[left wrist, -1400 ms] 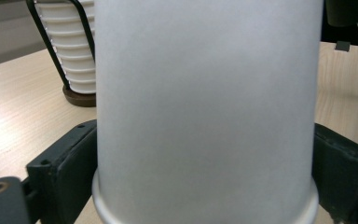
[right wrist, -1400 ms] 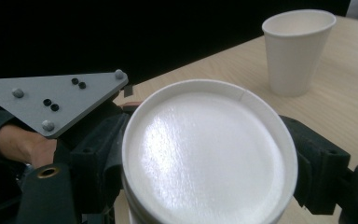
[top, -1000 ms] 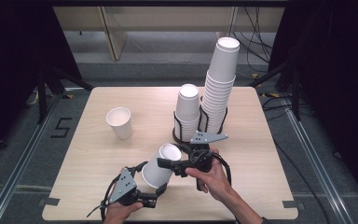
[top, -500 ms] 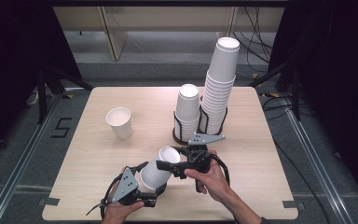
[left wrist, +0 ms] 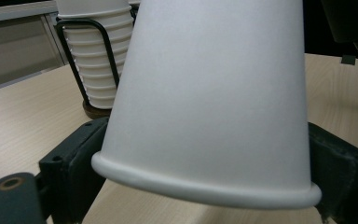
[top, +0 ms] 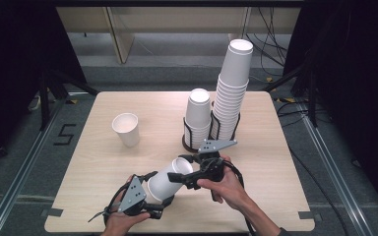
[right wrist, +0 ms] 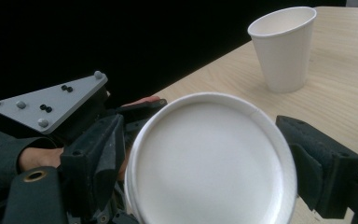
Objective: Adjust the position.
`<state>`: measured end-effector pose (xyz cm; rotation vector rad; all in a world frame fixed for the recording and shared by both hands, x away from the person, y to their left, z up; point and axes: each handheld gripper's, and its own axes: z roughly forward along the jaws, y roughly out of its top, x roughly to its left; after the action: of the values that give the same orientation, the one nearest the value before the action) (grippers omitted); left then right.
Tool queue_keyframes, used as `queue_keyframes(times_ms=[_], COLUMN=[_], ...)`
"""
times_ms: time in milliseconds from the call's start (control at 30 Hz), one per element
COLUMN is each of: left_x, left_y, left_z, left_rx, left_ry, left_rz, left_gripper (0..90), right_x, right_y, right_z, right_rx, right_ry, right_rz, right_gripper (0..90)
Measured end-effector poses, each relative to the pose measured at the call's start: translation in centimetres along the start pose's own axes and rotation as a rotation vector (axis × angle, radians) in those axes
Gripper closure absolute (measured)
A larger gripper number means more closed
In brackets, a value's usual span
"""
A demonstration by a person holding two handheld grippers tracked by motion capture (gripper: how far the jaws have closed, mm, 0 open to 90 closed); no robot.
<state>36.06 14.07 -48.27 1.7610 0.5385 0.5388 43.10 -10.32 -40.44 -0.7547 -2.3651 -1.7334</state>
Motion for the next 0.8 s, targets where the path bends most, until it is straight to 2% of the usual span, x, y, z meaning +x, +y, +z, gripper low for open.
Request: queue_keyframes(times_ms=[33,100,133,200,267,333,400,467,567,733,767,800], left_x=[0.0,0.1,0.1,0.2,0.3,0.4,0.6,0.7,0.9,0.6,0.5,0.3], left_y=[0.1,0.1,0.0,0.0,-0.2,-0.1,-0.1,0.0,0.0,0.0,0.0,0.0], left_z=[-0.1,-0.2,-0.1,-0.1,0.0,-0.2,-0.2,-0.3,-0.6,-0.6,-0.6,-0.5], left_rx=[0.016,0.031,0.024,0.064,0.062,0.082,0.104,0.134,0.163,0.228,0.235,0.239], left_ry=[0.001,-0.003,-0.013,-0.053,-0.068,-0.069,-0.082,-0.1,-0.105,-0.126,-0.127,-0.135], left_rz=[0.004,0.013,0.011,0.008,0.002,0.019,0.03,0.047,0.076,0.157,0.177,0.18], left_gripper=[10.4,10.4,10.4,10.3,10.3,10.3,10.3,10.3,10.3,10.2,10.2,10.2], right_x=[0.0,-0.1,0.0,0.0,0.1,0.2,0.4,0.4,0.6,0.9,1.0,1.0], right_y=[0.0,0.2,0.3,0.5,0.7,0.8,0.8,0.9,0.9,0.6,0.5,0.3], right_z=[0.0,-0.3,-0.4,-0.7,-1.0,-1.1,-1.3,-1.4,-1.4,-1.2,-1.1,-1.1], right_rx=[0.0,0.004,0.005,0.023,0.044,0.07,0.117,0.158,0.207,0.298,0.322,0.338], right_ry=[0.014,0.012,0.004,-0.006,0.01,0.026,0.003,0.003,-0.007,-0.023,-0.012,-0.007], right_rz=[0.024,0.003,0.007,-0.044,-0.056,-0.071,-0.11,-0.195,-0.25,-0.353,-0.348,-0.363], right_gripper=[17.8,16.7,16.7,17.0,16.8,16.9,17.1,19.2,19.7,19.2,19.2,19.3])
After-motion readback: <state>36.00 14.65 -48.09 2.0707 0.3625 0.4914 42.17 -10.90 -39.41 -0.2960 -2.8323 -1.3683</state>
